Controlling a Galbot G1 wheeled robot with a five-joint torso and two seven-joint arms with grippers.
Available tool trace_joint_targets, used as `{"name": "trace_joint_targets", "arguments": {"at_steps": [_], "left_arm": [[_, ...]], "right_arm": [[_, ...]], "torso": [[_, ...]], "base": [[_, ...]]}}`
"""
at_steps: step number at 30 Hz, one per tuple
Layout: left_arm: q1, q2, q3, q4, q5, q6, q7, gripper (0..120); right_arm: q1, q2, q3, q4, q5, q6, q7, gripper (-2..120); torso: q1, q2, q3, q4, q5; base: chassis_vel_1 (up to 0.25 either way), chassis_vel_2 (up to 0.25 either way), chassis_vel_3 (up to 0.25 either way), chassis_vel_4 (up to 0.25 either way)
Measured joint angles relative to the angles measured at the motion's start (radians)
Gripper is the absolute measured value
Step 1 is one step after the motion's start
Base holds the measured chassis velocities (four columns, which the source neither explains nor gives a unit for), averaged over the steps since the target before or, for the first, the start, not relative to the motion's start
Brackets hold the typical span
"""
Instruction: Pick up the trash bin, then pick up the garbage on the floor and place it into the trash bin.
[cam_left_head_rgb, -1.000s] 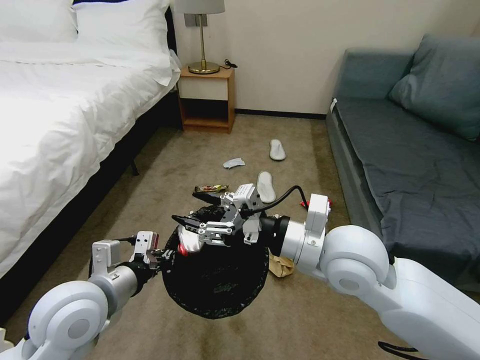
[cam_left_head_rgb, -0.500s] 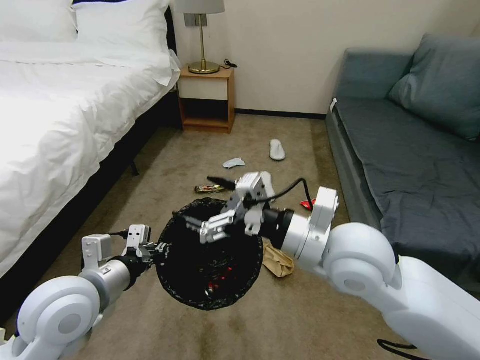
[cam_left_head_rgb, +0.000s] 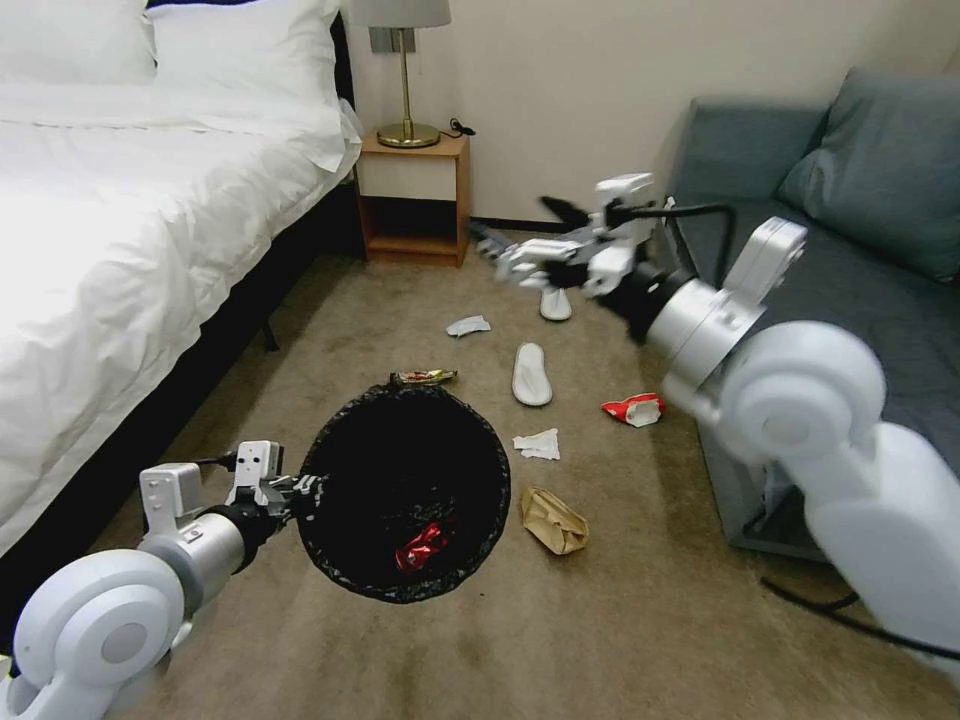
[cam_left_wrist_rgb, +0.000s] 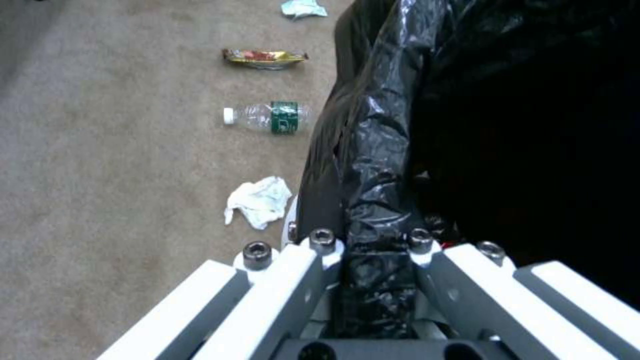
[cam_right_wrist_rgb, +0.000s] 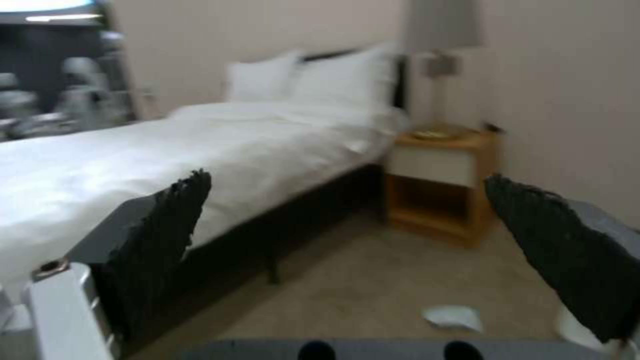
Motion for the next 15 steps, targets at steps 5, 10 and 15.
{"name": "trace_joint_targets", "arguments": {"at_steps": [5,10,15], "left_arm": [[0.000,-0.004,-0.003,0.000,0.005,0.000,0.005,3],[-0.001,-0.008,-0.012,-0.008,0.018,0.000,0.027,3],[-0.002,-0.010,-0.026,-0.013,0.019,0.000,0.031,3]], "right_arm": [[-0.062,-0.002,0.054,-0.063,0.016,-0.003,0.036,100],[-0.205,0.006,0.094,-0.145,-0.003,-0.013,0.050,100],[-0.319,0.033,0.097,-0.216,-0.100,-0.014,0.007,100]], "torso": [[0.000,0.000,0.000,0.0000,-0.0002],[0.000,0.000,0.000,0.0001,-0.0002],[0.000,0.000,0.000,-0.0002,0.0001]], "base": [[0.000,0.000,0.000,0.000],[0.000,0.000,0.000,0.000],[0.000,0.000,0.000,0.000]]}}
